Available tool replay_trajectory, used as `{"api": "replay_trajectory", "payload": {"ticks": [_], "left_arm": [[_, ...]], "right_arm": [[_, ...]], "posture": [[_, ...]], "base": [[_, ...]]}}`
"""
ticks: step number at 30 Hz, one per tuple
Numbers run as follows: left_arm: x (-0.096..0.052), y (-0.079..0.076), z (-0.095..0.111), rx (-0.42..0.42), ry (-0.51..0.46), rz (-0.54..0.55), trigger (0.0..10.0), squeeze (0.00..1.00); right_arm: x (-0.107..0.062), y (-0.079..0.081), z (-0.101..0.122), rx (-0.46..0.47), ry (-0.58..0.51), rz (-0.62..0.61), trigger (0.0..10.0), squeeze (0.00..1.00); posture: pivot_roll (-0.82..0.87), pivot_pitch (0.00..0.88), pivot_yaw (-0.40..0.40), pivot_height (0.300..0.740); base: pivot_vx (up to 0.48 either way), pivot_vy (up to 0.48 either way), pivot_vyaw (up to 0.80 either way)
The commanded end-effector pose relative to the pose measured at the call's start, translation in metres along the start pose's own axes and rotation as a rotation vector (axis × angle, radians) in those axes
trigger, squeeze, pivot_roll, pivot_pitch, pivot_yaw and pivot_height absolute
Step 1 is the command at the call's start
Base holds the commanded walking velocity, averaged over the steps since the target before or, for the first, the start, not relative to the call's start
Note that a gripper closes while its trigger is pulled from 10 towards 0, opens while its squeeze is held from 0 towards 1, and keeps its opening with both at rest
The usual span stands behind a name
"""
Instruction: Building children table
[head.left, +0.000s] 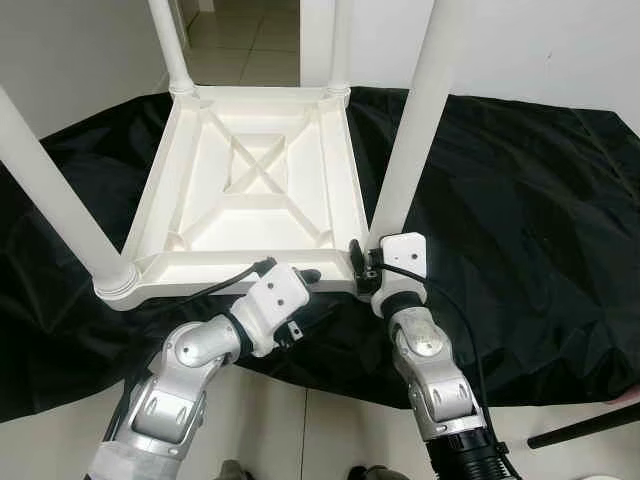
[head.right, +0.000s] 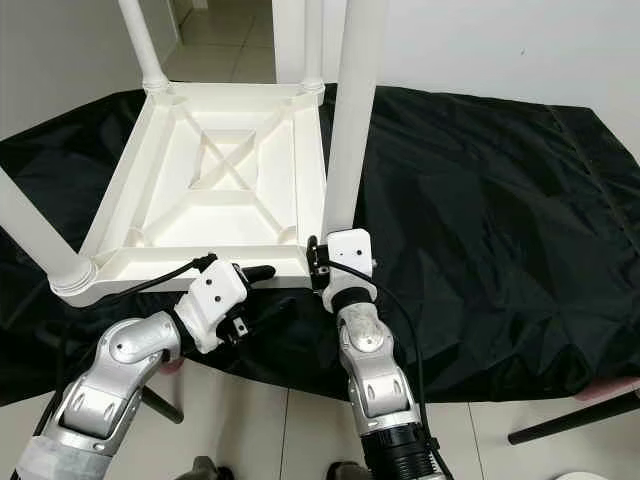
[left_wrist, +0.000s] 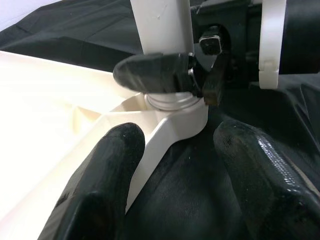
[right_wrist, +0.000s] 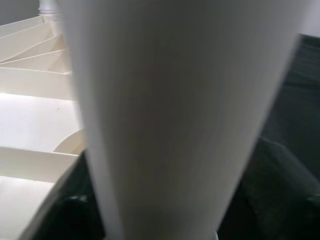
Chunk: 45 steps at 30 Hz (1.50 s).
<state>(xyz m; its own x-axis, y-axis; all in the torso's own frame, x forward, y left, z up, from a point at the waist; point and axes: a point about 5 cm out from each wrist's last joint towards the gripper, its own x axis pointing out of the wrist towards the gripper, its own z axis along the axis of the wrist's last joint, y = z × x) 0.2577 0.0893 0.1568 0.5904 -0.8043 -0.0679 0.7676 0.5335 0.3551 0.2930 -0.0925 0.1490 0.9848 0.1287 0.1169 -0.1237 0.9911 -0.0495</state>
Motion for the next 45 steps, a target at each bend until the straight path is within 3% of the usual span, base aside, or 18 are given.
{"api": "replay_trajectory", "payload": {"ticks": [1,8,9,12,13,17,19,23,30,32,40,41,42,45], "left_arm": [[0.000,0.003,-0.002,-0.002,0.016,0.082,10.0,0.00],[0.000,0.004,-0.002,-0.005,0.017,0.089,10.0,0.00],[0.000,0.004,-0.002,-0.005,0.017,0.090,10.0,0.00],[0.000,0.004,-0.002,-0.004,0.016,0.091,10.0,0.00],[0.000,0.004,-0.002,-0.004,0.017,0.090,10.0,0.00],[0.000,0.004,-0.002,-0.003,0.017,0.090,10.0,0.00],[0.000,0.005,-0.002,-0.001,0.017,0.092,10.0,0.00],[0.001,0.006,-0.001,0.000,0.016,0.095,10.0,0.00],[0.001,0.008,-0.001,0.002,0.017,0.094,10.0,0.00],[0.002,0.010,0.000,0.011,0.012,0.090,10.0,0.00],[0.002,0.012,0.001,0.017,0.012,0.089,10.0,0.00],[0.002,0.011,0.001,0.018,0.013,0.087,10.0,0.00],[0.001,0.011,0.001,0.020,0.014,0.086,10.0,0.00],[0.001,0.011,0.002,0.021,0.014,0.085,10.0,0.00]], "right_arm": [[-0.004,0.000,-0.003,0.055,0.020,0.006,10.0,1.00],[-0.007,-0.008,-0.011,0.046,0.038,0.097,10.0,1.00],[-0.008,-0.009,-0.013,0.045,0.046,0.150,10.0,0.38],[-0.010,-0.009,-0.015,0.043,0.053,0.201,10.0,0.38],[-0.010,-0.009,-0.016,0.022,0.050,0.271,10.0,0.00],[-0.011,-0.010,-0.017,0.008,0.048,0.335,10.0,0.00],[-0.009,-0.021,-0.019,-0.071,0.039,0.475,10.0,0.00],[-0.002,-0.033,-0.016,-0.121,0.033,0.558,10.0,0.00],[0.009,-0.042,-0.011,-0.159,0.035,0.623,10.0,0.00],[0.018,-0.046,-0.010,-0.240,0.044,0.699,10.0,0.00],[0.026,-0.049,-0.011,-0.295,0.041,0.742,10.0,0.00],[0.028,-0.051,-0.011,-0.300,0.044,0.758,2.2,0.00],[0.028,-0.052,-0.011,-0.301,0.051,0.777,0.0,0.00],[0.028,-0.054,-0.011,-0.299,0.058,0.789,0.0,0.00]], "posture": [[-0.04,0.117,0.008,0.740],[-0.04,0.117,0.005,0.740],[-0.04,0.118,0.006,0.740],[-0.04,0.118,0.006,0.740],[-0.04,0.117,0.006,0.740],[-0.04,0.116,0.006,0.740],[-0.04,0.113,0.004,0.740],[-0.04,0.109,0.009,0.740],[-0.04,0.105,0.015,0.740],[-0.03,0.102,0.021,0.740],[-0.02,0.098,0.033,0.740],[-0.01,0.097,0.033,0.740],[-0.01,0.098,0.032,0.740],[-0.01,0.098,0.032,0.740]], "base": [[0.000,0.000,0.00],[0.000,0.000,0.00],[0.000,0.000,0.00],[0.000,0.000,0.00],[0.000,0.000,0.00],[0.000,0.000,0.00],[0.000,0.000,0.00],[0.000,0.000,0.00],[0.000,0.000,0.00],[0.000,0.000,0.00],[0.000,0.000,0.00],[0.000,0.000,0.00],[0.000,0.000,0.00],[0.000,0.000,0.00]]}}
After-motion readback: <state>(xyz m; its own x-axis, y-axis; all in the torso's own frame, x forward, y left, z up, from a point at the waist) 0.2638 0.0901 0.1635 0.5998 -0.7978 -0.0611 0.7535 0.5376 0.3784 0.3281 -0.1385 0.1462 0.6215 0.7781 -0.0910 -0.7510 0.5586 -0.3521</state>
